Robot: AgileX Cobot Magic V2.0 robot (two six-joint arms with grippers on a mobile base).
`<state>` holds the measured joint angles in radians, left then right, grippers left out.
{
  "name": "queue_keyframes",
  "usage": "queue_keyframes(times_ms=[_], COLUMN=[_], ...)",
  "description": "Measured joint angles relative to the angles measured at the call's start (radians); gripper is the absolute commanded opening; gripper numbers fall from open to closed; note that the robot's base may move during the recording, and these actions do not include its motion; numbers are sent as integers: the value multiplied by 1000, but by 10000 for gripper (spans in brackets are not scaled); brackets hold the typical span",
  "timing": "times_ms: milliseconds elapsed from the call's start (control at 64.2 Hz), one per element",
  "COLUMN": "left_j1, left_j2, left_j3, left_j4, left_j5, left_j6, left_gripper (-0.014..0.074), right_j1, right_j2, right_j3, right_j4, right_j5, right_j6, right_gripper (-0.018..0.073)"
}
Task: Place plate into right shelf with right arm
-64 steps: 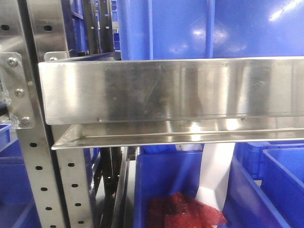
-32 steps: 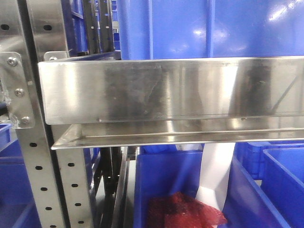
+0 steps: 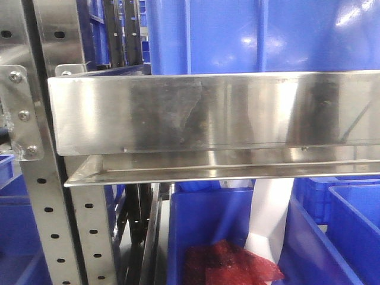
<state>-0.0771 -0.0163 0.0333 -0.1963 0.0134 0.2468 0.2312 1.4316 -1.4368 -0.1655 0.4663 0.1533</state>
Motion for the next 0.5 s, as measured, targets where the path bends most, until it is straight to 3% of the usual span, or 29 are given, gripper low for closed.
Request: queue_keyframes(times_ms=[156, 421, 499], left_j1=[0, 0, 0], left_j2=[0, 0, 0], left_j3=[0, 0, 0], left_j4=[0, 0, 0], left_j5=[0, 0, 0], left_j6=[0, 0, 0], left_gripper=[-47, -47, -47], right_j1=[0, 0, 0], right_j2=[-83, -309, -400], right_j3=[0, 26, 94], right_j4=[0, 13, 13], right_j5=[14, 73, 76], right_j6=[0, 0, 0], right_gripper=[505, 59, 57])
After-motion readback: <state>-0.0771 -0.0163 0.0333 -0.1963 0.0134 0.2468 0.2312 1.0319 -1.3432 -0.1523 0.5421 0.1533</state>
